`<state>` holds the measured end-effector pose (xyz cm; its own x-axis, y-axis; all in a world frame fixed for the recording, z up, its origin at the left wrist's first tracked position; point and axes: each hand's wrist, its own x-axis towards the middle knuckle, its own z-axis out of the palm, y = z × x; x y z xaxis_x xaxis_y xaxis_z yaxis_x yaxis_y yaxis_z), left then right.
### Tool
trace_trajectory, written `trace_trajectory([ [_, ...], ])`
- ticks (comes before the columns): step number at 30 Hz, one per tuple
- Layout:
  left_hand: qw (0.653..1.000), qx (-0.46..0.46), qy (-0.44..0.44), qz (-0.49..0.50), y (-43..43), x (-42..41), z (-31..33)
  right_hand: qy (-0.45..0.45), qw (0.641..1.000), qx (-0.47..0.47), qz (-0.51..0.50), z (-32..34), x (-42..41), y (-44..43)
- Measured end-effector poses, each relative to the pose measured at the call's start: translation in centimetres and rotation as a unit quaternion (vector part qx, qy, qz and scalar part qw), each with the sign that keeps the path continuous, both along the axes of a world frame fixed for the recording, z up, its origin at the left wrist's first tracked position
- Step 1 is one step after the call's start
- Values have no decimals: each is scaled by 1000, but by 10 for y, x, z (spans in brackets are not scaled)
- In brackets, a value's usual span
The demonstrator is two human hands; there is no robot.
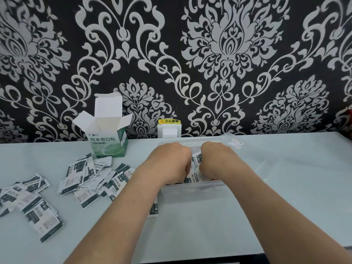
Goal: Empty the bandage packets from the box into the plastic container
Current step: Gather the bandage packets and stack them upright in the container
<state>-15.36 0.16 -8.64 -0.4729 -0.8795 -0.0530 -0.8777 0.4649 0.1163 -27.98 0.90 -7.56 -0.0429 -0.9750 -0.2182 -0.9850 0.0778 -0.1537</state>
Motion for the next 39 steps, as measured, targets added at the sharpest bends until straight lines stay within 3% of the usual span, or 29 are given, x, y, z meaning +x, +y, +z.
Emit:
trace_trajectory([
  [18,999,-3,35,-8,-4,5,-7,19,999,27,4,5,3,-9],
  [28,1000,-6,9,-24,-4,4,-7,45,998,6,46,9,3,-2],
  [34,994,-24,104,-5,-1,8,4,46,997,-56,29,18,4,0],
  [39,959,-50,274,49,16,35,28,-107,980,-162,44,34,18,6],
])
